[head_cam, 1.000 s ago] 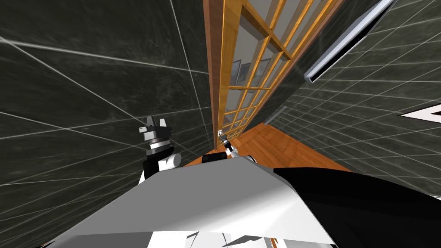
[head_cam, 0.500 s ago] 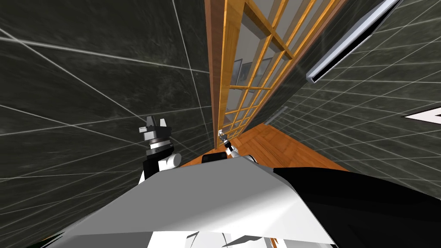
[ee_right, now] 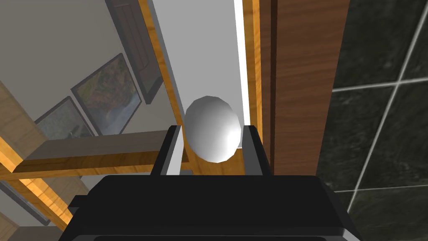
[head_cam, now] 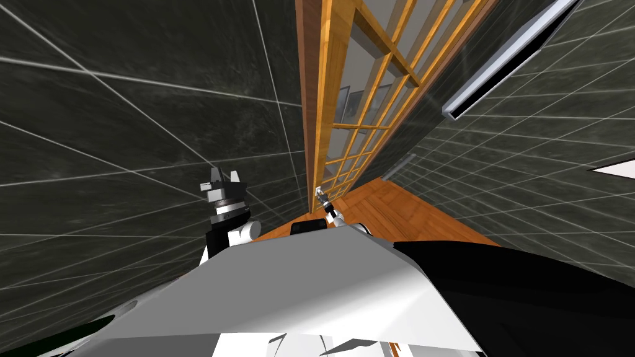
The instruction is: Pull the door open
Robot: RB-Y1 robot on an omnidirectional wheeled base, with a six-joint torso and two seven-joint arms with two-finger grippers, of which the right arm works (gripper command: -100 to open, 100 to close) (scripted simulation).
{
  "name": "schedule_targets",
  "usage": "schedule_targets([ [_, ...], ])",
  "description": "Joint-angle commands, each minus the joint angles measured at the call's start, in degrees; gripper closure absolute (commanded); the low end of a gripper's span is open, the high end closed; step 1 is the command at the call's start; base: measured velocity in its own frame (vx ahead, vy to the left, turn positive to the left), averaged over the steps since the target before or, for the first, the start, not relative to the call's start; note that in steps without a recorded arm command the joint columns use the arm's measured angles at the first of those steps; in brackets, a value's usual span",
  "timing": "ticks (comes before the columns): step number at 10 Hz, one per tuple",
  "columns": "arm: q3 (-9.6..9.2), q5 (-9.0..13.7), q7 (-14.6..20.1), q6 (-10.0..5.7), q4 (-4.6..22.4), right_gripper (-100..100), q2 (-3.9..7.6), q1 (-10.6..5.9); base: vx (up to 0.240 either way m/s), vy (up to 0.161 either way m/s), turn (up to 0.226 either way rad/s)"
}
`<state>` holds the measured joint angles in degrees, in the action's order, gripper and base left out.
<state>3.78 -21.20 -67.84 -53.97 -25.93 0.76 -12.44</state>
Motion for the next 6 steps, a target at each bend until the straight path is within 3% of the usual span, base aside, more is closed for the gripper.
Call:
schedule_targets([
  [1, 0.57, 0.2, 2.7, -0.05, 0.2, 100, 0.56, 0.0, -0.045, -0.016, 0.061],
  [6, 1.54, 0.5, 9.8, -0.28, 0.9, 100, 1.37, -0.22, -0.041, -0.012, 0.056],
])
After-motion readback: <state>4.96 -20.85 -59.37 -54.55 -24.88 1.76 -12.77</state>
